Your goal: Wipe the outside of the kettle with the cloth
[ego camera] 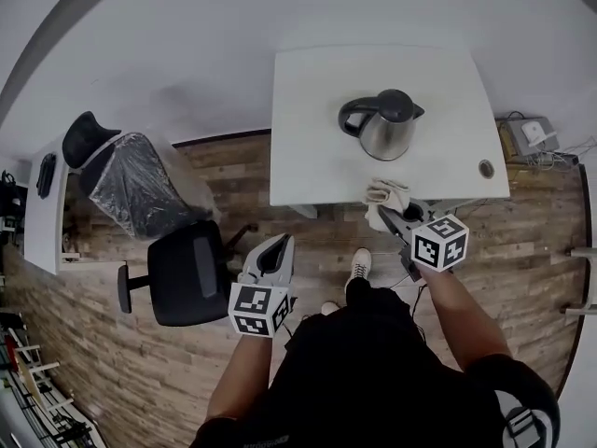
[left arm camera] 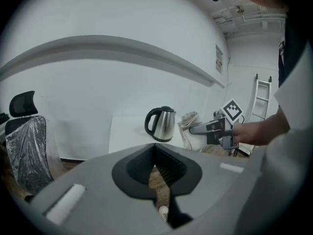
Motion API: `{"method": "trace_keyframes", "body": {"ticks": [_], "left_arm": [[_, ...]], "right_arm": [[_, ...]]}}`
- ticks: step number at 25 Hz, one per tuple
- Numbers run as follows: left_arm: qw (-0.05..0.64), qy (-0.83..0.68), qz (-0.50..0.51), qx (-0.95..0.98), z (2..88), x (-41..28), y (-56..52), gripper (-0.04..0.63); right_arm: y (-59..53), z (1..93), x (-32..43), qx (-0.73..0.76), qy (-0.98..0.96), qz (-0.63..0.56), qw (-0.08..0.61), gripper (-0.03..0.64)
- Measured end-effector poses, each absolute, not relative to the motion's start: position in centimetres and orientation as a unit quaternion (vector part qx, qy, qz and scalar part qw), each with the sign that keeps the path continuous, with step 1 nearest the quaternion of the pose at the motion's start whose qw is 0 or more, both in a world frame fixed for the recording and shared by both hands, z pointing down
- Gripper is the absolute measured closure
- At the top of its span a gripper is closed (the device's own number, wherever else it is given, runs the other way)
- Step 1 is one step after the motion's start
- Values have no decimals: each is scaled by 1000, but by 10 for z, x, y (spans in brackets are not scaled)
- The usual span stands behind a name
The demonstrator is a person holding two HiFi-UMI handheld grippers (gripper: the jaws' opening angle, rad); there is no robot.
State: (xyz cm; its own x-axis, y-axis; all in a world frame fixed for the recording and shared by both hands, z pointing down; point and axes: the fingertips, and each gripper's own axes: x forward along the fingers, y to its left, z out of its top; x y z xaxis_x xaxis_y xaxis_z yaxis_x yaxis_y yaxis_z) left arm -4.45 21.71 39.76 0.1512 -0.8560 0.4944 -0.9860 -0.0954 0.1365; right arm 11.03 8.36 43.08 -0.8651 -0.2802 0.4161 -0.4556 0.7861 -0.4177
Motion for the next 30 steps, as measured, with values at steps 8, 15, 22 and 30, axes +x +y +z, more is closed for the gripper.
{"method": "trace_keyframes", "body": {"ticks": [8,15,22,30], "left_arm": [[226,-588,130,766,417,3,336,588],[199,-541,110,810,397,61,355,588],[181,-539,109,815,380,102,331,588],[184,-536,123,815,374,194,310,588]], "right_arm": [[236,413,179,267,-913,254,174,518],[294,383,225,306,-907,237,165,518],[298,365,256,291,-919,218,153,518],[293,367,320,263,-927,227,143,518]]}}
